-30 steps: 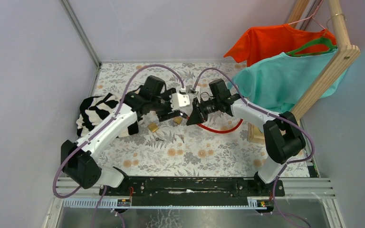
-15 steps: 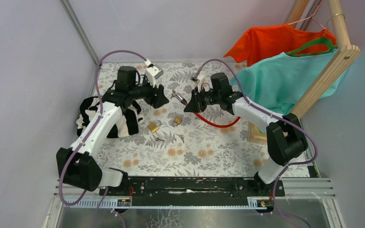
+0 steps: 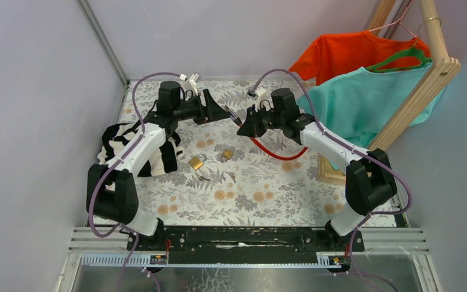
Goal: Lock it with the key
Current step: Lock the lock.
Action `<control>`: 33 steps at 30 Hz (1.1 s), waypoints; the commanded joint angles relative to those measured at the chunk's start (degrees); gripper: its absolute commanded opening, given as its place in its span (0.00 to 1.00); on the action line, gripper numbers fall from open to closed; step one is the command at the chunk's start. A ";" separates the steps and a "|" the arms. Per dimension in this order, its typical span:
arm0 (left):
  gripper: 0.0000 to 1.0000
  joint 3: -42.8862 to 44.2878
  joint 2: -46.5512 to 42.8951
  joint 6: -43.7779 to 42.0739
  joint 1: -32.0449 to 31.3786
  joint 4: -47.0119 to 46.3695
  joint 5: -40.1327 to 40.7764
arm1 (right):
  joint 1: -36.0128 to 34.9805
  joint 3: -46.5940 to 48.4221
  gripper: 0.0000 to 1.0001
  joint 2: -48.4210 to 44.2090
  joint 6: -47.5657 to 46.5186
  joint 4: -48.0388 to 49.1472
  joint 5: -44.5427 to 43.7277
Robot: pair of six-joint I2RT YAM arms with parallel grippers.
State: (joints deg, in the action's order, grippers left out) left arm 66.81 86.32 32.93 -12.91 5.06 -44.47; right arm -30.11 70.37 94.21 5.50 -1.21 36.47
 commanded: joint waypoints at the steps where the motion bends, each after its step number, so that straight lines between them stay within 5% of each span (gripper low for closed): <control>1: 0.72 2.22 3.06 14.32 -1.91 -5.09 1.61 | -0.74 3.86 0.00 -2.26 0.58 0.05 -1.84; 13: 0.60 1.82 6.12 18.90 -4.14 -9.51 2.37 | -1.92 3.69 0.00 -1.58 0.55 0.00 -2.46; 27: 0.22 0.68 6.50 16.32 -4.14 -14.77 -0.01 | -2.15 2.39 0.02 -1.70 1.34 1.59 -0.39; 30: 0.10 1.16 6.41 12.60 -4.10 -16.37 -2.51 | -2.15 1.61 0.11 -2.43 0.26 1.75 1.28; 33: 0.01 0.61 6.13 10.06 -3.99 -20.32 -8.00 | -2.07 0.75 0.34 -3.69 -1.73 1.50 4.44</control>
State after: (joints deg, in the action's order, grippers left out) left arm 67.66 92.51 47.77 -16.88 -5.13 -44.93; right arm -31.46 71.35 94.21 5.76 -2.22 34.92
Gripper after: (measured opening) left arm 0.364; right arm 0.224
